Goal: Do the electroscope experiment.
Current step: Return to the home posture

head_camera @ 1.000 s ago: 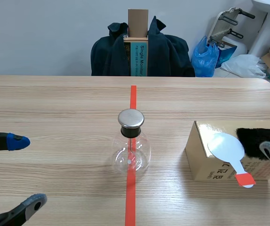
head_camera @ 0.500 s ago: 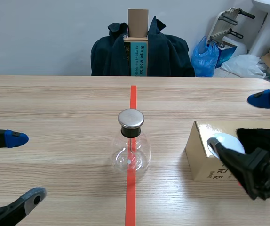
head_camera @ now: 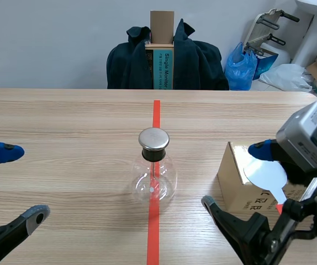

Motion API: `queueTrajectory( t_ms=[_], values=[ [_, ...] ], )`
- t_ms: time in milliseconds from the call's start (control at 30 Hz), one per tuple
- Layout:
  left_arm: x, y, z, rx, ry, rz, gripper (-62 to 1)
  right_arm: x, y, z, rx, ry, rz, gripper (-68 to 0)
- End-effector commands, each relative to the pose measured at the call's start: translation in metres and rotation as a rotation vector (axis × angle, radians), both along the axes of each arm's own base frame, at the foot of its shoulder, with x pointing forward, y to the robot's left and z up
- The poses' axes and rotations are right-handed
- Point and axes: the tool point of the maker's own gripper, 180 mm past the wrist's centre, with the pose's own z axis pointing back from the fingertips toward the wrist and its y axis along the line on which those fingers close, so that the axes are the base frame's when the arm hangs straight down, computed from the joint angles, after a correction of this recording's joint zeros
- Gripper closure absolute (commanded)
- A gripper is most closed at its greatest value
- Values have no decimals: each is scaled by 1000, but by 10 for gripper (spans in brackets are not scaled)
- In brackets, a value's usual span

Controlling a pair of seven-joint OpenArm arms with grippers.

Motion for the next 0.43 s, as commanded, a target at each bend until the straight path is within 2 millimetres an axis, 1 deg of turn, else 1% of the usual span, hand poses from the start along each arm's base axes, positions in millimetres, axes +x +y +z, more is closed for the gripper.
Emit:
queueTrajectory(
  t_ms=[0, 400],
  values=[
    [2, -2, 8, -30, -20, 0, -623, 4, -2, 7, 14, -24, -4, -679],
    [2, -2, 10, -38, -27, -1, -623, 4, -2, 8, 22, -29, -5, -679]
  ],
)
